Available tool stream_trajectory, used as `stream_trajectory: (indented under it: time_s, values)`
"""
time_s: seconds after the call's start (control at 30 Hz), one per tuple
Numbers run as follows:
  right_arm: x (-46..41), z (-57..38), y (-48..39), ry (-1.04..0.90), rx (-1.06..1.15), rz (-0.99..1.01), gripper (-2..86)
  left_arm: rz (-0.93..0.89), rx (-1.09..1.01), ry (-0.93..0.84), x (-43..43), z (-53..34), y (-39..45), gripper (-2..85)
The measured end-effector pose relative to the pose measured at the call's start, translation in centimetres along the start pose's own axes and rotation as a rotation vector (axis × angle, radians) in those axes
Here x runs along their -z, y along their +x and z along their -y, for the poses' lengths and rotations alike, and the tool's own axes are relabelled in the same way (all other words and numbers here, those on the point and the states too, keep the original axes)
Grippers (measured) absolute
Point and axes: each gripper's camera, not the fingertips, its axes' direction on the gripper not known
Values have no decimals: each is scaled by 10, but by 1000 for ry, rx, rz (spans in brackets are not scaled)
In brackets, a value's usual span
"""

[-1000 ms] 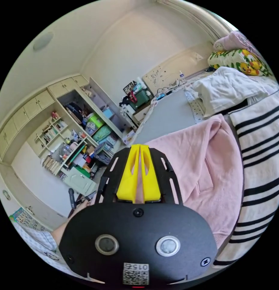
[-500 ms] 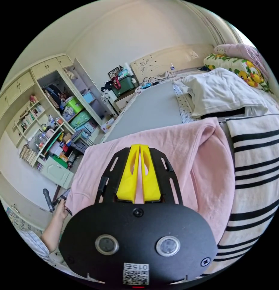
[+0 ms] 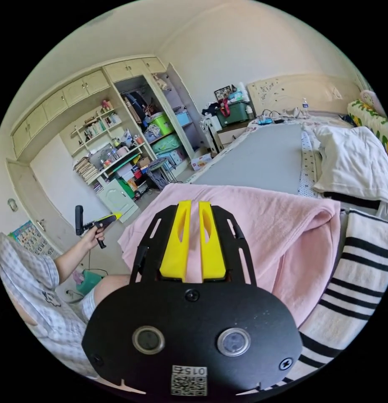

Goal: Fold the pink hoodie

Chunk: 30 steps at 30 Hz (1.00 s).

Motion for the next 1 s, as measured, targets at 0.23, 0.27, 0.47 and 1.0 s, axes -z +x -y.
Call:
stream_trajectory:
  time_s: [0.23, 0.27, 0.47, 1.0]
  values:
    - [34, -14, -60, 125, 278, -21, 54, -269, -298, 13, -17, 5, 76, 106]
    - [33, -18, -71, 110, 338, -37, 64, -265, -358, -8, -22, 1, 88, 109]
    - [2, -10, -102, -139, 417, -60, 113, -140, -434, -121, -35, -7, 99, 115]
    - [-93, 45, -199, -583, 693, 152, 105, -531, -102, -218, -58, -12, 43, 88]
